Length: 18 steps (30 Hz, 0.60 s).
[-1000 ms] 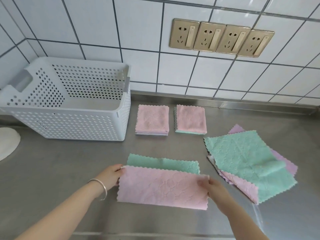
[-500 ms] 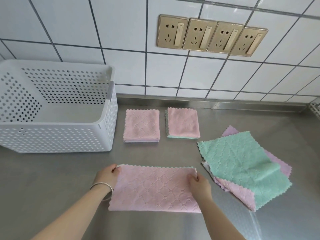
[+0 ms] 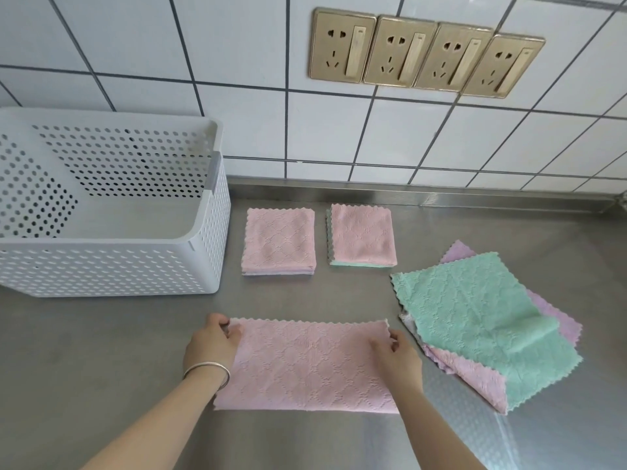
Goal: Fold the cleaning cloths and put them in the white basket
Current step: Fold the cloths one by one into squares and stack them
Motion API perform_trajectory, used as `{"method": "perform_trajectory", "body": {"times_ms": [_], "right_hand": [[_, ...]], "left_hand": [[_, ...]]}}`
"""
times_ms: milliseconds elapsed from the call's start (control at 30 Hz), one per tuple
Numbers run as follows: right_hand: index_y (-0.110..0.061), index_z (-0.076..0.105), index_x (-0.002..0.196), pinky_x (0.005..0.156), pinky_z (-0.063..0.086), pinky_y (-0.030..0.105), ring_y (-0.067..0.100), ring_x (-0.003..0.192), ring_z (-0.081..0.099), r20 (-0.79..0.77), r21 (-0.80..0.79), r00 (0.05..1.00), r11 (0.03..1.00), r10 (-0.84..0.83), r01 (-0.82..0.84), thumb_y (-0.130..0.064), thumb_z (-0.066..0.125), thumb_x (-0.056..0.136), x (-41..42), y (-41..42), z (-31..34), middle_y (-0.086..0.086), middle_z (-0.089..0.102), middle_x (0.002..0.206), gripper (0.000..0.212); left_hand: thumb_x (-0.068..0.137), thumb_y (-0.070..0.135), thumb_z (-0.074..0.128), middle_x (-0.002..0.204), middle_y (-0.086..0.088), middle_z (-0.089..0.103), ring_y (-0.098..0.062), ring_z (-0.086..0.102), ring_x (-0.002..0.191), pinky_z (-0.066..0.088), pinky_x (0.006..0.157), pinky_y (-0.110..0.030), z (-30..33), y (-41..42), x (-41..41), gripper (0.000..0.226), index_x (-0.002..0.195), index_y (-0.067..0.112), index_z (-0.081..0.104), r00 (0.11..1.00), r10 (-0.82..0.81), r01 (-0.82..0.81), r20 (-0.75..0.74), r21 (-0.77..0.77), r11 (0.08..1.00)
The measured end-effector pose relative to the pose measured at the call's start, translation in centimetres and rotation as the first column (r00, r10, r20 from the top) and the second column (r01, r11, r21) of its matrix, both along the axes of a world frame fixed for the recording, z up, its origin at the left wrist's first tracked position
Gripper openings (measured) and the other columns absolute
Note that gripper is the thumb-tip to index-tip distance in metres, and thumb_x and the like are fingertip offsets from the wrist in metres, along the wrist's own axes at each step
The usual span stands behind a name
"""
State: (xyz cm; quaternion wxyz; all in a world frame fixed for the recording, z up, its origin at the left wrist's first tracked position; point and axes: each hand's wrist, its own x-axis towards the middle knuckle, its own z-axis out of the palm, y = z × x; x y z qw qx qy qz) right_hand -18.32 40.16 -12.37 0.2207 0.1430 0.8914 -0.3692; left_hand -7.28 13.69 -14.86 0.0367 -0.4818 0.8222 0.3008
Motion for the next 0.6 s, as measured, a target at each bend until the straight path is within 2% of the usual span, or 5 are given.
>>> {"method": "perform_trajectory", "body": {"times_ms": [100, 300, 467, 533, 600], "right_hand": [[-0.017, 0.055, 0.114, 0.084, 0.042, 0.034, 0.025, 0.102, 0.058, -0.016, 0.075, 1.000, 0.997, 0.003, -0.001, -0.026, 0.058, 0.081, 0.1, 0.6, -0.2, 0.003, 0.063, 0.110, 0.034], [-0.014, 0.060, 0.101, 0.075, 0.040, 0.031, 0.023, 0.082, 0.050, 0.086, 0.281, 0.985, 0.944, 0.152, -0.170, -0.037, 0.054, 0.088, 0.0, 0.3, -0.3, 0.008, 0.051, 0.115, 0.028], [-0.016, 0.060, 0.108, 0.079, 0.040, 0.032, 0.025, 0.104, 0.053, 0.082, 0.324, 0.985, 0.930, 0.155, -0.173, -0.039, 0.051, 0.090, 0.0, 0.1, -0.3, 0.006, 0.048, 0.119, 0.031], [-0.017, 0.059, 0.109, 0.084, 0.042, 0.034, 0.024, 0.110, 0.049, 0.078, 0.331, 0.985, 0.927, 0.156, -0.173, -0.041, 0.050, 0.088, 0.1, 0.3, -0.3, 0.006, 0.049, 0.119, 0.033], [-0.017, 0.057, 0.114, 0.087, 0.038, 0.036, 0.023, 0.115, 0.043, 0.084, 0.375, 0.979, 0.905, 0.184, -0.202, -0.042, 0.045, 0.088, 0.5, 0.6, -0.1, 0.005, 0.048, 0.122, 0.039]], "left_hand": [[0.086, 0.039, 0.054, 0.100, -0.012, 0.069, -0.034, 0.061, 0.095, 0.048, 0.079, -0.033, -0.3, -0.1, -0.2, 0.024, 0.096, 0.018, 0.061, 0.996, -0.043, 0.044, 0.073, -0.011, 0.999], [0.088, 0.041, 0.049, 0.106, -0.014, 0.067, -0.035, 0.060, 0.098, 0.046, 0.079, -0.033, -0.3, -0.2, 0.2, 0.026, 0.098, 0.019, 0.061, 0.990, -0.045, 0.050, 0.136, -0.032, 0.998], [0.087, 0.041, 0.052, 0.105, -0.013, 0.067, -0.034, 0.060, 0.098, 0.045, 0.076, -0.034, 0.5, -0.1, 0.2, 0.025, 0.098, 0.021, 0.061, 0.989, 0.005, 0.006, 0.148, -0.070, 0.998], [0.081, 0.031, 0.062, 0.101, -0.016, 0.064, -0.037, 0.058, 0.095, 0.043, 0.072, -0.038, 0.5, 0.7, 0.3, 0.022, 0.096, 0.015, 0.058, 0.998, 0.057, -0.054, 0.011, -0.171, 0.984], [0.069, 0.020, 0.070, 0.100, -0.017, 0.061, -0.037, 0.056, 0.090, 0.045, 0.072, -0.042, 0.3, 2.2, 0.5, 0.031, 0.097, 0.013, 0.059, 0.986, -0.139, 0.095, -0.087, -0.391, 0.916]]}}
